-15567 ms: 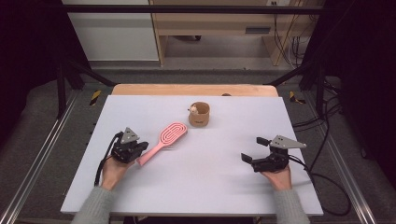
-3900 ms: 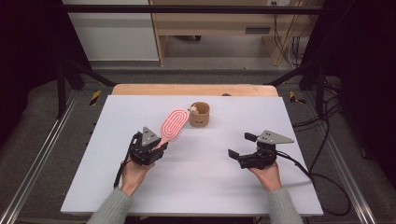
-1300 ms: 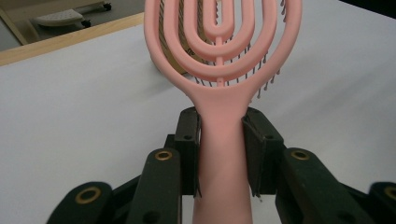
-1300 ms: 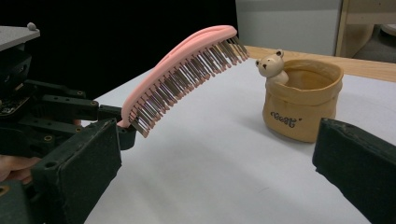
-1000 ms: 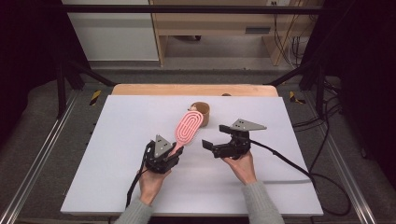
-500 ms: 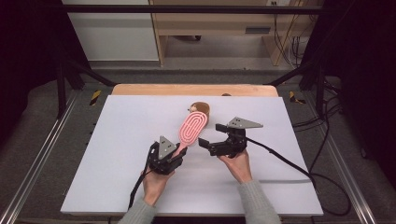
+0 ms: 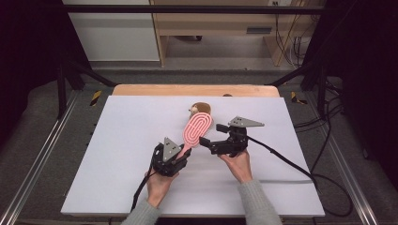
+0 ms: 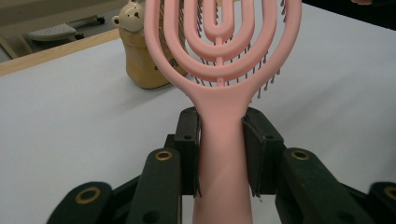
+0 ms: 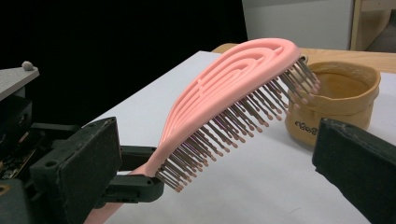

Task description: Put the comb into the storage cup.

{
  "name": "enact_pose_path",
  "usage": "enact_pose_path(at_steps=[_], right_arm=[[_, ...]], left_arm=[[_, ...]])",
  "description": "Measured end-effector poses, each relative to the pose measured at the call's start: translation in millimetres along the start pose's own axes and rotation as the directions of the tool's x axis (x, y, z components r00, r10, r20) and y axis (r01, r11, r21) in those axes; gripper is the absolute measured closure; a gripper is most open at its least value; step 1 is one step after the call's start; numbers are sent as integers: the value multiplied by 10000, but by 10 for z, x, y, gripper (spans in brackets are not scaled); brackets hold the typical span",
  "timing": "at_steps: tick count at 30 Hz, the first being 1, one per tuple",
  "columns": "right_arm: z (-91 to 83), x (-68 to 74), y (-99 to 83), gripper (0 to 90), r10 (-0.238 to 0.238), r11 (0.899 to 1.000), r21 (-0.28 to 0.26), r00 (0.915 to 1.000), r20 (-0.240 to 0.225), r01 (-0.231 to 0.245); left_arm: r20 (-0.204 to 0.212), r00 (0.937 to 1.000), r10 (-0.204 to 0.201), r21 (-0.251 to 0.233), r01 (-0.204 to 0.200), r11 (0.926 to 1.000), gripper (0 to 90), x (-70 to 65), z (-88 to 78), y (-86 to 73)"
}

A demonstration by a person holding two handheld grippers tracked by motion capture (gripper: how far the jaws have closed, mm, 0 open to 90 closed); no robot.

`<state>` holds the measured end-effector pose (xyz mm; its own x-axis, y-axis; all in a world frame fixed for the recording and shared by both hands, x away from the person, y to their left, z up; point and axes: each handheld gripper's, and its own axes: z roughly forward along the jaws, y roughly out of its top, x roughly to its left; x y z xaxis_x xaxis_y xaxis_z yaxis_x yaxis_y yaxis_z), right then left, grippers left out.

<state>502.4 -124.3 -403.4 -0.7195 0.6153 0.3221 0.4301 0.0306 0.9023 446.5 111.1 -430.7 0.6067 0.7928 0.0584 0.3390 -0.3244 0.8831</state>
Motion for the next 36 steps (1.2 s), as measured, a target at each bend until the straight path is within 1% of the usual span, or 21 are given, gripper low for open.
enact_pose_path(at_steps=[3, 10, 17, 21, 27, 31, 33, 36], right_arm=[[6, -8, 1, 23, 74, 9999, 72, 10000, 19, -74], [18, -18, 2, 33, 237, 9997, 101, 9997, 106, -238], [35, -34, 9, 58, 533, 9984, 161, 9985, 143, -535], [39, -38, 11, 81, 586, 9981, 184, 9982, 131, -588], [47, -47, 10, 140, 604, 9979, 226, 9981, 128, -607], [59, -60, 12, 166, 904, 9950, 432, 9959, 31, -904], [60, -62, 12, 176, 901, 9949, 456, 9959, 68, -903], [61, -67, 16, 220, 988, 9935, 571, 9951, 11, -987]], left_arm=[[-47, 10000, 45, -6, -45, 10000, 689, -28, 11, 7], [12, 9999, 153, -74, -153, 9999, 689, -92, 23, 18], [46, 9998, 217, -166, -217, 9996, 689, -130, 9, 21], [88, 9997, 244, -203, -242, 9995, 689, -150, 7, 18], [158, 9996, 240, -261, -236, 9994, 689, -184, 14, 9], [199, 9994, 282, -288, -276, 9992, 689, -211, 21, 7], [245, 9994, 262, -314, -254, 9992, 689, -220, 23, 8], [247, 9993, 272, -355, -263, 9990, 689, -233, 26, 7]])
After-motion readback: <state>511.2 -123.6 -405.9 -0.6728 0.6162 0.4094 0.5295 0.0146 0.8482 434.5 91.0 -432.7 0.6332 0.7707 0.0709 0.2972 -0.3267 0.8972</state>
